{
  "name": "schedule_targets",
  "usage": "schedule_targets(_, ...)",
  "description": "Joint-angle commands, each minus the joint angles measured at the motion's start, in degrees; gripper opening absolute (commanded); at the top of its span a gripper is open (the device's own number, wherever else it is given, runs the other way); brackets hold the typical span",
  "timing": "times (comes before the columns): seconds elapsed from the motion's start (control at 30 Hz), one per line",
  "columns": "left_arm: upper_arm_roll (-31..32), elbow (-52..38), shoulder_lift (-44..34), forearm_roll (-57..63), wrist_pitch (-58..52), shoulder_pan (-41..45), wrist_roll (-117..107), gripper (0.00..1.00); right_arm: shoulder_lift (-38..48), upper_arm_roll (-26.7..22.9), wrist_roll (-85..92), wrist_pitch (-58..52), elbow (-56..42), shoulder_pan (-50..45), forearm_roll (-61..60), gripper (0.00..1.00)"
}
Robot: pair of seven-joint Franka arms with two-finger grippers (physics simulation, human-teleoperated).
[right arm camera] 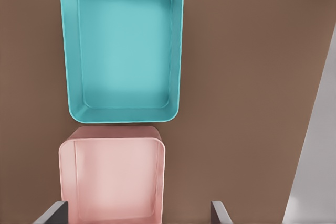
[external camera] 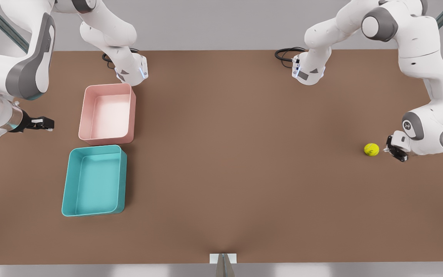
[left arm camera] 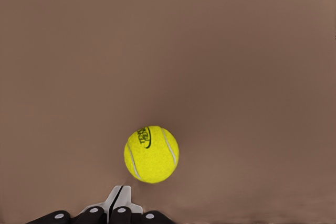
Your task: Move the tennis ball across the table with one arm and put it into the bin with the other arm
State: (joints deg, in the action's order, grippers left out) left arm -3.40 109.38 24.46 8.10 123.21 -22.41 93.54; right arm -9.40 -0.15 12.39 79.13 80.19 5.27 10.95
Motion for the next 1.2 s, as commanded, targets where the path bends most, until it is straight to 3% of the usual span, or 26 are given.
schedule_targets(0.0,-0.99,3.12,-0.11,3.94,13.89,-0.35,88.04,0.21,0.0,-0.03,0.7,0.06,-0.03,0.01,-0.05,1.0)
schedule_targets(0.5,-2.84,8.13,4.81,4.64,22.07,-2.11,71.61,0.21,-0.27,-0.29,0.7,0.06,-0.03,0.01,-0.14,1.0)
schedule_targets(0.73,-3.81,8.13,3.41,4.82,21.64,-2.9,40.59,0.21,-0.44,-0.38,0.7,0.06,-0.03,0.01,-0.14,1.0)
schedule_targets(1.17,-3.81,8.13,5.6,5.7,18.56,-2.55,25.56,0.21,-0.53,-0.38,0.7,0.06,-0.03,0.01,-0.05,1.0)
